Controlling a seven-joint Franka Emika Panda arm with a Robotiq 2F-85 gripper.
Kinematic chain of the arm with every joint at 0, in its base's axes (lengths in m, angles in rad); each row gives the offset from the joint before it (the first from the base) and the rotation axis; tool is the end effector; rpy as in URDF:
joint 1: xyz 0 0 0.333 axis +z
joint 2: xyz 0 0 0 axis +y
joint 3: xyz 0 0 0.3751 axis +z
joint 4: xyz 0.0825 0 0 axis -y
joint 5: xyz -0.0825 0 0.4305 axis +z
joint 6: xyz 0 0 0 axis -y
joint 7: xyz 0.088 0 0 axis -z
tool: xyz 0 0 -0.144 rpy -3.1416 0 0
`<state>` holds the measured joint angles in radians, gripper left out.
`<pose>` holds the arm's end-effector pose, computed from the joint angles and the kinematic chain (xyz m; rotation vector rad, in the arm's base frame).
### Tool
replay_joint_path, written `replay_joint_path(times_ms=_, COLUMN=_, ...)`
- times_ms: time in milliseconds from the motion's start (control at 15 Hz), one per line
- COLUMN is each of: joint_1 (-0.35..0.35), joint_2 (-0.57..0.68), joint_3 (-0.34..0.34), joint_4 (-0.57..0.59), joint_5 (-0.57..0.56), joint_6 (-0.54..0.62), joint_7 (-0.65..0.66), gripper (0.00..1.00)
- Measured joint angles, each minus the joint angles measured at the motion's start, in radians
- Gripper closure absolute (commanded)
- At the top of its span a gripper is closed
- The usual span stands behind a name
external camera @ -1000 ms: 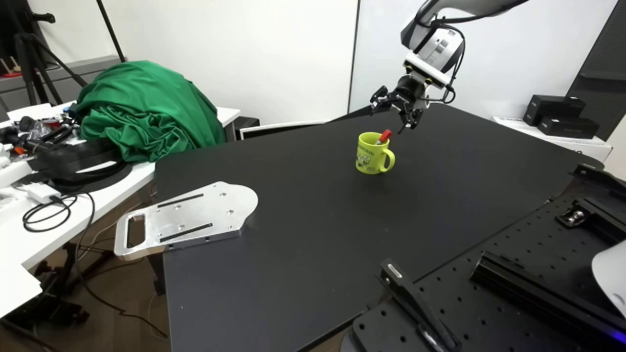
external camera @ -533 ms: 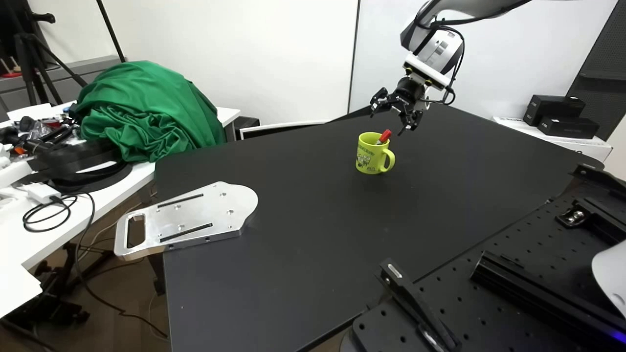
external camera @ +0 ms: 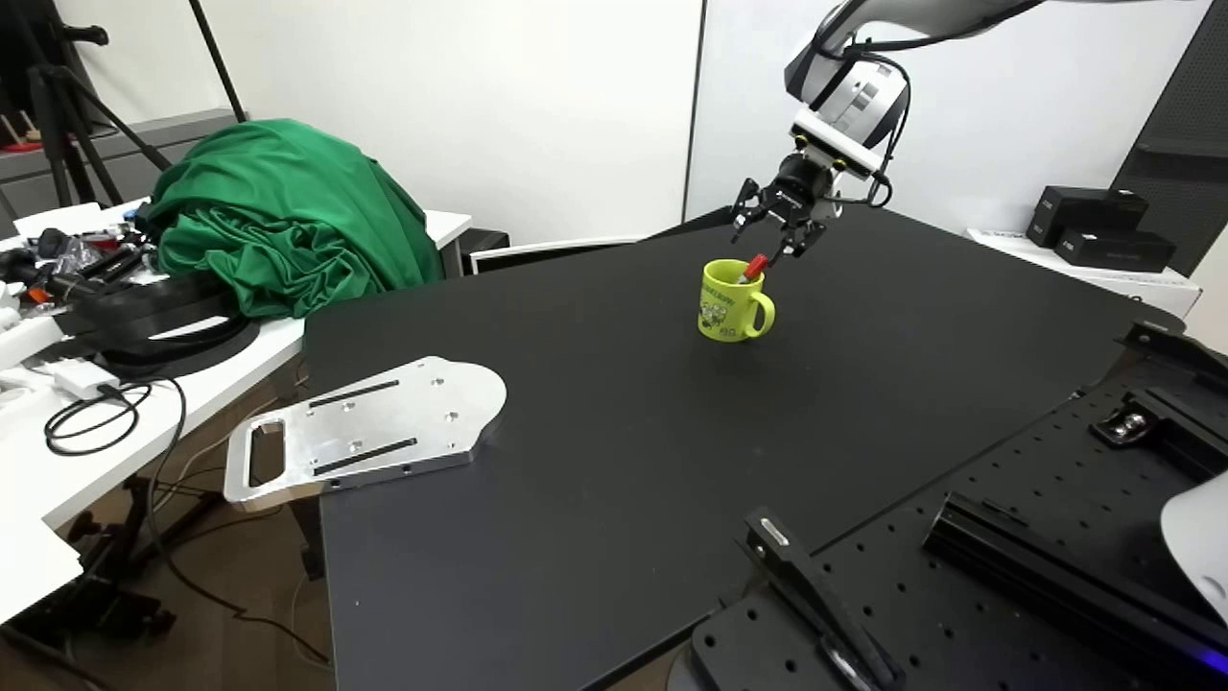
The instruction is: Pick the marker from the cup and put it on the table
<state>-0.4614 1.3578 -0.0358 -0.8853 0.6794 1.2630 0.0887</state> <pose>0.6875 -0.2459 0.0000 -1.9978 0.7519 0.9537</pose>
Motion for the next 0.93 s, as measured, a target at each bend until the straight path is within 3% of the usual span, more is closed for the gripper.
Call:
replay_joint_path(times_ms=67, joint_1=0.000, joint_2=0.000, joint_3=0.000, joint_4=0.000, joint_5=0.000, joint_6=0.001, joint_7=0.000, gripper=0.25)
replay_joint_path(times_ms=200, joint_1=0.000, joint_2=0.000, joint_3=0.000, joint_4=0.001, joint_5=0.000, joint_6=0.002, joint_7=0.000, gripper=0.29)
replay_joint_path(times_ms=533, joint_1=-0.001, joint_2=0.004, joint_3=-0.001, joint_4=0.007, joint_5=-0.025, joint_6=0.004, joint_7=0.000, gripper=0.01)
replay_joint_path(times_ms=733, joint_1=-0.002, joint_2=0.012, joint_3=-0.001, joint_4=0.010, joint_5=-0.039, joint_6=0.009, joint_7=0.000, gripper=0.00)
replay_joint_path(times_ms=800, joint_1=-0.002, joint_2=0.016, joint_3=0.000, joint_4=0.013, joint_5=-0.044, joint_6=0.012, joint_7=0.000, gripper=0.25)
replay_joint_path(times_ms=933, joint_1=-0.002, joint_2=0.027, joint_3=0.000, joint_4=0.023, joint_5=-0.054, joint_6=0.017, joint_7=0.000, gripper=0.31)
